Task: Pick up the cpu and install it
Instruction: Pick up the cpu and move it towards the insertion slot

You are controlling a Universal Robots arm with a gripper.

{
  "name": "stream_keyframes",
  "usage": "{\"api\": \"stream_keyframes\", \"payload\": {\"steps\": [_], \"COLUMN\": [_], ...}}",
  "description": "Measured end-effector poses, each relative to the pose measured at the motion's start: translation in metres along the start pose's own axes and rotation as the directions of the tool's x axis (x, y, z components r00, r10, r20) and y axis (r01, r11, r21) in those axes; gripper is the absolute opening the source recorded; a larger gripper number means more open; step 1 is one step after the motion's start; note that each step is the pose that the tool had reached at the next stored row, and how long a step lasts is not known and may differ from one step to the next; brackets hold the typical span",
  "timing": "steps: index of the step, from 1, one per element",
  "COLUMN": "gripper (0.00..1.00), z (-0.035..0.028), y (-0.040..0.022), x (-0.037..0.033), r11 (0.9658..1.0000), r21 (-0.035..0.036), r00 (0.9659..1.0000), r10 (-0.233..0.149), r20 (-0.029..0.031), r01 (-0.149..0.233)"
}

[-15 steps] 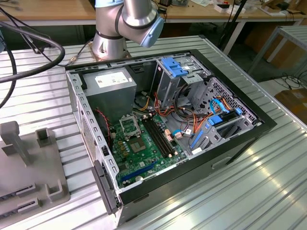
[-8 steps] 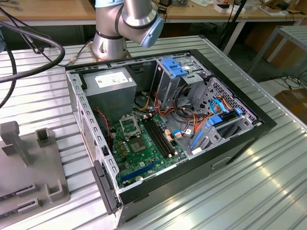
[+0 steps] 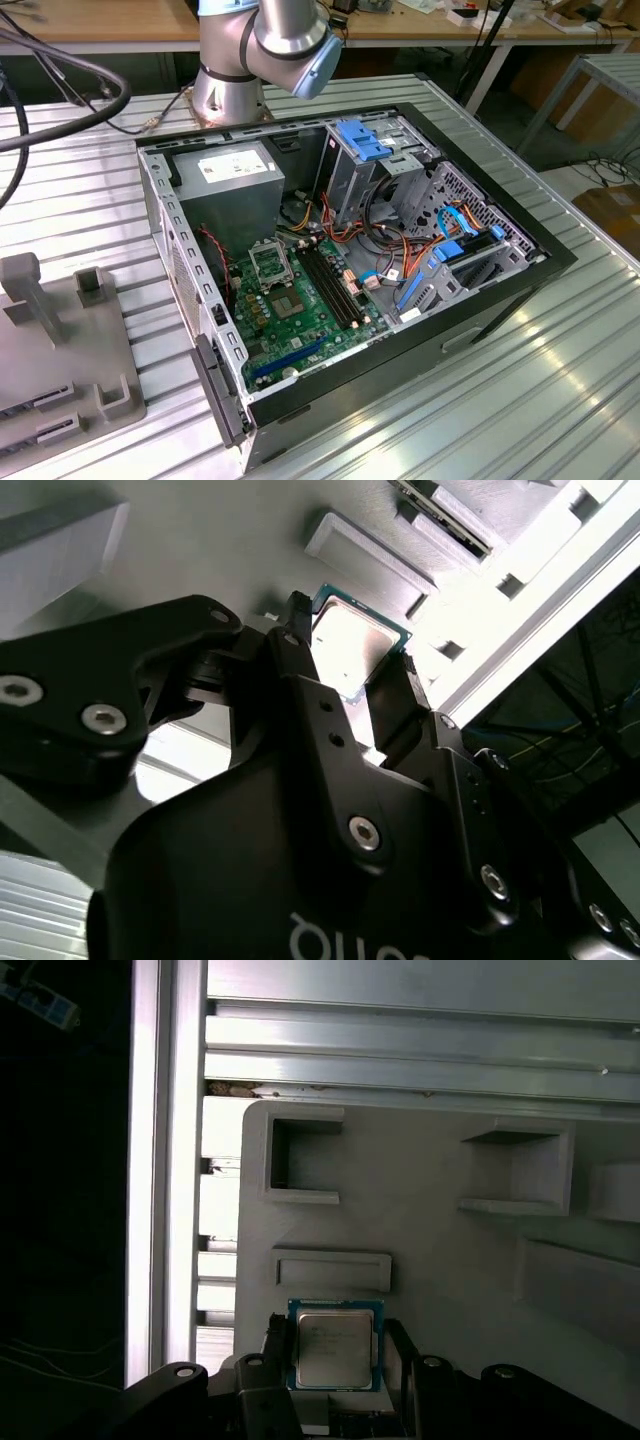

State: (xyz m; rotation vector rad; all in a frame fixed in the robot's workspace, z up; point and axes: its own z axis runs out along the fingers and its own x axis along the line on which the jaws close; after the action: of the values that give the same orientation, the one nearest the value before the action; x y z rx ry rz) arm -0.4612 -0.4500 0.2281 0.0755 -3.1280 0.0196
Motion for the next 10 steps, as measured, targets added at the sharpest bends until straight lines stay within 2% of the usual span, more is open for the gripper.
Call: {"api": "stream_keyframes", "payload": {"steps": [10], "gripper": [0.47], "z": [-0.0006], "y": [0.0], "x": [0.0], "r11": [1.0], "r21": [-0.0001], "r00": [1.0], "r10": [0.0], "r20": [-0.0001], "r01": [0.0]}}
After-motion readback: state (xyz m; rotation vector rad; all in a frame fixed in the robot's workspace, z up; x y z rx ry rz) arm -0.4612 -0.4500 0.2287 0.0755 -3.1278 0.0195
